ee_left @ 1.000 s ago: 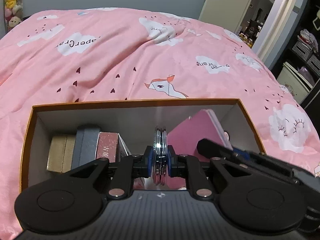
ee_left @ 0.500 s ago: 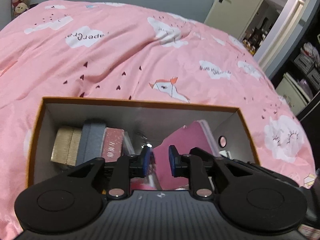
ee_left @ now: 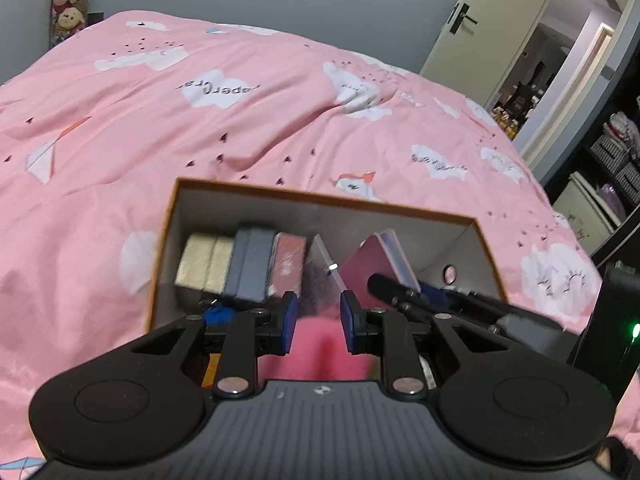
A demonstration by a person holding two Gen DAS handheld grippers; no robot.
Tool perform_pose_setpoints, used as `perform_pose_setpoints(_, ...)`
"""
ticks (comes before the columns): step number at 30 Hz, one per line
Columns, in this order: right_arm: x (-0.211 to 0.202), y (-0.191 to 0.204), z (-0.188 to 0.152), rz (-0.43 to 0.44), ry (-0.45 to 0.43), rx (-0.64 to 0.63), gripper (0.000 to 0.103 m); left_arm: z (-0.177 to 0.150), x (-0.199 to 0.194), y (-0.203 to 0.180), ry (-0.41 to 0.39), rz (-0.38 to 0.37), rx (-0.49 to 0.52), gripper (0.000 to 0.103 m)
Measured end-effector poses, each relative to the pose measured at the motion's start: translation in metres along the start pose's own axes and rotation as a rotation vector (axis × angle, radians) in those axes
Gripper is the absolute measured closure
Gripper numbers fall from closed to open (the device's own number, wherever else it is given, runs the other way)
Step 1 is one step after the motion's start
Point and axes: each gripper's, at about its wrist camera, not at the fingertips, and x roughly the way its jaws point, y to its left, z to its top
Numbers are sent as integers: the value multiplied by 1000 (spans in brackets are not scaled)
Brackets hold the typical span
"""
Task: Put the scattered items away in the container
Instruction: 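Lower the compact into the box with left tool while right tool lowers the wallet inside, then open both tools to release the compact and wallet, then withdraw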
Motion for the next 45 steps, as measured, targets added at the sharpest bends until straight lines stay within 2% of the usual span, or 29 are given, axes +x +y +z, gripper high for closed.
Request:
perform_pose_setpoints(8, 8, 8, -1, 4, 70, -38, 78, -19, -5, 7, 16, 34, -9, 77)
perform_pose_setpoints(16, -1, 9, 0, 8, 59, -31, 75, -31, -16, 5, 33, 51, -4, 77)
perform_pose_setpoints(18, -6, 10, 0, 1, 53, -34, 70, -33, -20, 5, 34, 45, -8, 76)
perform_pose_setpoints(24, -35, 11, 0, -4, -7, -44, 65, -38, -40, 3, -10, 43, -16, 75)
perform_pose_setpoints(31, -91, 16, -8, 21, -114, -57, 58, -46, -69, -4, -112, 38, -18, 73)
perform_pose_setpoints(33, -109, 17, -12, 22, -153, -54, 54, -50, -77, -5, -142, 40, -22, 67)
perform_pose_setpoints(37, -139, 16, -23, 16, -212, -34, 51, -59, -91, -6, -177, 45, -25, 63)
perform_pose_setpoints(39, -151, 16, -29, 11, -233, -26, 51, -64, -95, -6, -187, 47, -23, 54)
perform_pose_setpoints(45, -174, 21, -50, 5, -269, -29, 47, -79, -101, -7, -207, 78, -9, 50)
